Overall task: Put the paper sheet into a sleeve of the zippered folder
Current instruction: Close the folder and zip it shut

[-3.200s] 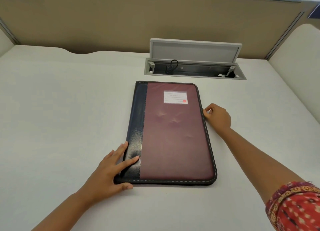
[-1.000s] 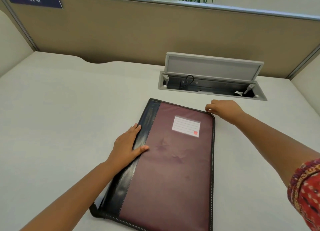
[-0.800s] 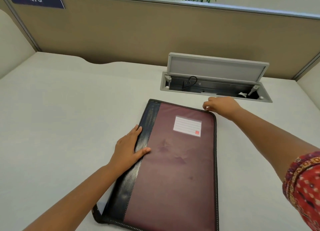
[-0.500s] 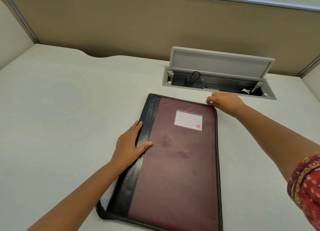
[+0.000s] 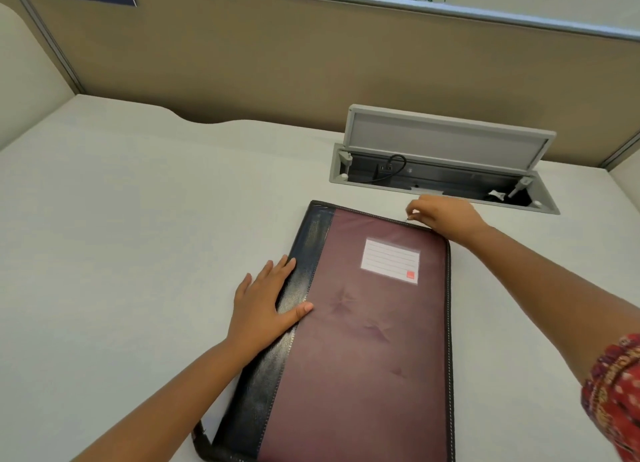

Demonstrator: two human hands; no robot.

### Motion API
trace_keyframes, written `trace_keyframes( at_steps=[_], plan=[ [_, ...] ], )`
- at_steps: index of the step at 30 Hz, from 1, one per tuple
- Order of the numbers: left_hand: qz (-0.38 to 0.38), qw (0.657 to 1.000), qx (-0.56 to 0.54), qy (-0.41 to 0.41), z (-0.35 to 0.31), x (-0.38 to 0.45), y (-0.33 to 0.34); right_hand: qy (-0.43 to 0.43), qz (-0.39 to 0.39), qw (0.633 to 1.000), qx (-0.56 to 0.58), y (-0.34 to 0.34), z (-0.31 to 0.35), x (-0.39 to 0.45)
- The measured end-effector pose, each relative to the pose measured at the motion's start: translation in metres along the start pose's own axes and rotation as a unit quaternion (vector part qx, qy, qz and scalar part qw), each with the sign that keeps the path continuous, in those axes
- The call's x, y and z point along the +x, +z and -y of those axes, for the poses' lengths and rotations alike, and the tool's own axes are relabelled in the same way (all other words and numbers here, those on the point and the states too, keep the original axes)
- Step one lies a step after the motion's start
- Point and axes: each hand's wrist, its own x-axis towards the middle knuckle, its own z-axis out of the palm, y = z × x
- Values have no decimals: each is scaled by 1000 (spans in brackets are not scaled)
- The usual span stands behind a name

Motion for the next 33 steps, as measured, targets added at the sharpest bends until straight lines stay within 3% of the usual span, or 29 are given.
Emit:
trace_keyframes(
  at_steps=[4, 8, 16, 27, 33],
  plan=[
    [-1, 1000, -5, 1, 1, 0, 0, -38, 8, 999, -9, 1, 33, 39],
    [1, 1000, -7, 3, 1, 0, 0, -19, 47, 999, -4, 0, 60, 70],
    [-1, 1000, -9, 1, 1, 1, 0, 12, 32, 998, 59, 10, 125, 113],
    [-22, 1000, -6, 0, -1, -2, 2, 99, -62, 962, 249, 15, 140, 67],
    [-21, 1000, -5, 1, 1, -1, 3, 128, -61, 942, 303, 11, 128, 4]
  ],
)
